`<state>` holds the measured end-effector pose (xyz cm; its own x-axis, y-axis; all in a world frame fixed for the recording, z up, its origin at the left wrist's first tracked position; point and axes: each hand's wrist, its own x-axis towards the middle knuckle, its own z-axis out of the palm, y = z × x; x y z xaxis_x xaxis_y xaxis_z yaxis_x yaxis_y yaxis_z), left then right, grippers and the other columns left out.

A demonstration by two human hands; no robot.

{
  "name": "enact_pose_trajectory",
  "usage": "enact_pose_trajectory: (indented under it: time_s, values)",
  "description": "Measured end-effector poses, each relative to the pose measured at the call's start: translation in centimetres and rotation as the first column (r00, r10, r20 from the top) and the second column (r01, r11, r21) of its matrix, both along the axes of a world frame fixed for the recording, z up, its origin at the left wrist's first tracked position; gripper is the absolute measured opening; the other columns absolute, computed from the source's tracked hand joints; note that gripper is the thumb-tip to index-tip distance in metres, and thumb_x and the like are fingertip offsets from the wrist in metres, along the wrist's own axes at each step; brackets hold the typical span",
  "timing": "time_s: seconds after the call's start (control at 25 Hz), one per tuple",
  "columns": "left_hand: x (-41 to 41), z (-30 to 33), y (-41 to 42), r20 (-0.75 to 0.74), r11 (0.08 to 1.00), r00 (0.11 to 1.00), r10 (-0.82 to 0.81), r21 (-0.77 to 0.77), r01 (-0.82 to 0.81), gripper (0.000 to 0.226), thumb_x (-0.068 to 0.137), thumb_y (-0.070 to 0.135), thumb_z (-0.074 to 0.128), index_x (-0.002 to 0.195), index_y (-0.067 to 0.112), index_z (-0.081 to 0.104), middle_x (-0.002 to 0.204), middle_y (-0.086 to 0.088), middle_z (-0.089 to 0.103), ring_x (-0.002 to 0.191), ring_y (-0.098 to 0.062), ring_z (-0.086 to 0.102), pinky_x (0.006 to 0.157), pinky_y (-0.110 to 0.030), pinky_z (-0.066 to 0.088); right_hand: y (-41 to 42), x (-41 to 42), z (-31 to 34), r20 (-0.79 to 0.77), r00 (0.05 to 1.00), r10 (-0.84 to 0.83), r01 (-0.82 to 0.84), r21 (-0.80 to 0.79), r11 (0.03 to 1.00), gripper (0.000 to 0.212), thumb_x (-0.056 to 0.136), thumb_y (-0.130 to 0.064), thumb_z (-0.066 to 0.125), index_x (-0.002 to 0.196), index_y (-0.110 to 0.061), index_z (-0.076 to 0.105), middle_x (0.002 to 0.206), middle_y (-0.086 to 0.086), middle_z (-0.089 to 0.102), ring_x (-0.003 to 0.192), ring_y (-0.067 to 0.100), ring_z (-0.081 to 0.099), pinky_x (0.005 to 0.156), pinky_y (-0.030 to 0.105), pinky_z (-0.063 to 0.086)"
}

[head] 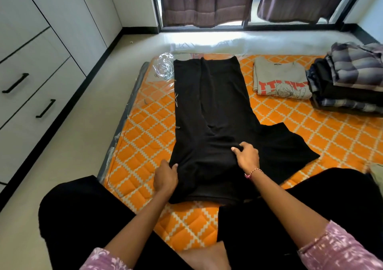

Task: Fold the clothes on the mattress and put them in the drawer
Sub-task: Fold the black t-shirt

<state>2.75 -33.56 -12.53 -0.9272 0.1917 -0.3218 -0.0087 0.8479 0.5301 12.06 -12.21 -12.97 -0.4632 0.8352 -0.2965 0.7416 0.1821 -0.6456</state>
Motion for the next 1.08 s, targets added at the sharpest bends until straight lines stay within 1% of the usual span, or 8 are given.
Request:
enact_pose_trajectory:
  time_s: [0.12,0.2,0.36,0.48,0.6,0.76,0.92,1.08]
  values:
    - [0.2,-0.1,-1.5,-0.240,0.962,0.951,-0.193,-0.236,0.136,0.057,0.094,0.052,0.044,0.130,0.008,0.040,0.126,-0.015,0.053,0.110,-0.033,0.054,0.081,-0.043,0.046,-0.8,0.5,0.0,0.262,0.956,0.133,-0.226,0.365,0.903,0.040,0.094,-0.038,0.053,0.127,-0.015,0.050,0.130,0.015,0.053,0.120,0.032,0.049,0.091,0.042,0.043]
    - [1.0,-0.5,-0.9,-0.437,0.882,0.775,-0.456,-0.334,0.331,0.073,0.090,0.059,0.045,0.145,0.013,0.034,0.148,-0.017,0.037,0.133,-0.034,0.039,0.098,-0.046,0.040,-1.8,0.8,-1.0,0.305,0.891,0.336,-0.450,0.494,0.744,0.059,0.094,-0.051,0.045,0.144,-0.022,0.035,0.151,0.014,0.031,0.139,0.030,0.028,0.105,0.045,0.032]
    - [1.3,-2.4,0.0,-0.153,0.500,0.493,-0.856,-0.490,0.714,0.087,0.086,0.074,0.027,0.151,0.027,-0.008,0.153,-0.005,-0.027,0.147,-0.024,-0.014,0.117,-0.043,-0.002,-2.0,2.4,-3.4,0.477,0.688,0.547,-0.705,0.263,0.658,0.081,0.087,-0.074,0.026,0.151,-0.035,-0.005,0.160,0.003,-0.013,0.147,0.023,-0.013,0.117,0.049,-0.002]
    - [0.9,-2.9,-0.4,-0.093,0.501,0.527,-0.845,-0.480,0.720,0.090,0.082,0.079,0.021,0.152,0.028,-0.001,0.157,-0.007,-0.017,0.147,-0.024,-0.010,0.117,-0.046,-0.003,0.3,4.0,-3.5,0.442,0.701,0.559,-0.690,0.223,0.689,0.082,0.086,-0.074,0.026,0.151,-0.035,-0.006,0.160,0.002,-0.015,0.147,0.021,-0.014,0.117,0.047,-0.006]
    - [1.2,-1.7,3.0,-0.381,0.571,0.425,-0.821,-0.522,0.634,0.076,0.086,0.068,0.023,0.138,0.020,0.050,0.148,-0.013,0.039,0.137,-0.028,0.038,0.106,-0.052,0.033,3.2,4.5,-2.1,0.220,0.921,0.322,-0.386,0.402,0.830,0.063,0.096,-0.053,0.038,0.150,-0.024,0.023,0.159,0.008,0.014,0.147,0.022,0.009,0.117,0.049,0.008]
    - [1.8,-2.1,11.8,-0.256,0.433,0.349,-0.901,-0.505,0.747,0.067,0.095,0.061,0.018,0.152,0.026,0.010,0.161,-0.007,-0.001,0.148,-0.021,-0.004,0.116,-0.047,0.001,9.9,5.4,-0.5,0.308,0.940,-0.144,0.075,0.224,0.972,0.058,0.099,-0.035,0.041,0.149,-0.013,0.020,0.157,0.017,0.011,0.146,0.031,0.007,0.115,0.056,0.013]
    - [2.5,-4.6,14.8,-0.109,0.352,0.342,-0.933,-0.469,0.810,0.074,0.092,0.067,0.015,0.151,0.030,-0.009,0.159,-0.004,-0.017,0.145,-0.022,-0.020,0.115,-0.047,-0.011,13.7,5.7,-0.6,0.422,0.897,-0.134,0.085,0.135,0.987,0.072,0.089,-0.050,0.056,0.143,-0.012,0.028,0.148,0.016,0.031,0.138,0.035,0.026,0.109,0.055,0.024]
    - [2.2,-4.6,14.9,-0.053,0.356,0.368,-0.928,-0.412,0.839,0.080,0.089,0.072,0.018,0.150,0.031,-0.011,0.153,0.002,-0.028,0.142,-0.019,-0.027,0.113,-0.047,-0.017,15.2,5.6,1.3,0.355,0.934,-0.041,0.030,0.038,0.999,0.036,0.084,-0.042,0.068,0.085,-0.010,0.053,0.081,0.005,0.058,0.089,0.030,0.060,0.070,0.031,0.043]
